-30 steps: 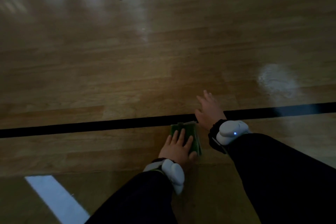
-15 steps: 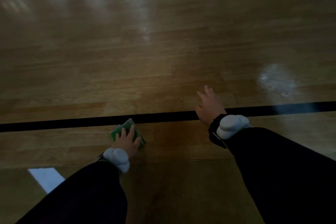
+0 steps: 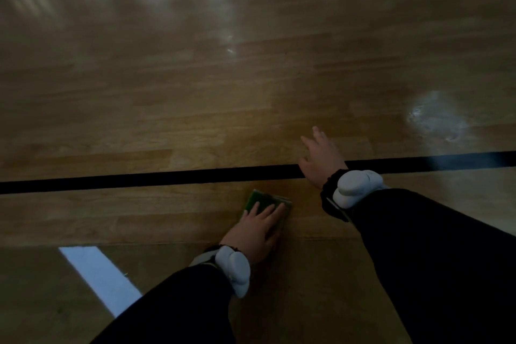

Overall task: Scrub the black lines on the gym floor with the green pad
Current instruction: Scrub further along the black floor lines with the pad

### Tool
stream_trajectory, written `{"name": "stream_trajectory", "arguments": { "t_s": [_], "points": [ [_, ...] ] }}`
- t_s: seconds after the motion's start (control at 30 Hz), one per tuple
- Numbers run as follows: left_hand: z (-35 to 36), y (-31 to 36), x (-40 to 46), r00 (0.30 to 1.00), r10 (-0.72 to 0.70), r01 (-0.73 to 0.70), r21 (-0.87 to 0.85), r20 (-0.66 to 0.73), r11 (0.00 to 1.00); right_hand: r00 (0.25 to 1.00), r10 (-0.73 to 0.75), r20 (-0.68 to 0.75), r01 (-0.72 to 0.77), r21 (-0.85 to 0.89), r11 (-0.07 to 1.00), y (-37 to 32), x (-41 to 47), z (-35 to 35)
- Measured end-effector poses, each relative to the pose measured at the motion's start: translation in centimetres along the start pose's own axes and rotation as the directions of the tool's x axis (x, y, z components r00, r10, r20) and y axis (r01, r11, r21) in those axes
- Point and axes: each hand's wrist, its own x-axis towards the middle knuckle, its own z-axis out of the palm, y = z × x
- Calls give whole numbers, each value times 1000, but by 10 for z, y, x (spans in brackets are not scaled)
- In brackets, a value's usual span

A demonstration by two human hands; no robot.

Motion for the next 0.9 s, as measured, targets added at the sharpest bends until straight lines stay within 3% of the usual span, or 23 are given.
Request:
{"name": "stream_trajectory", "arguments": {
  "t_s": [0.1, 0.27, 0.5, 0.67, 0.9],
  "points": [
    [-2, -4, 3, 995, -81, 81, 8, -66, 997, 1000, -11, 9, 12, -23, 1000, -1, -1, 3],
    [17, 9, 13, 985, -174, 175, 60, -17, 983, 998, -12, 60, 12, -10, 1000, 0, -3, 11],
    [36, 25, 2, 998, 70, -70, 220, 8, 973, 999, 30, 29, -34, 124, 992, -8, 1, 18],
    [36, 18, 3, 998, 68, -68, 246, 8, 967, 1000, 3, 8, -3, 71, 998, -20, -1, 22],
    [19, -33, -7, 977, -210, 213, 189, -39, 959, 1000, 11, -17, -10, 36, 999, -16, -4, 9]
  ]
}}
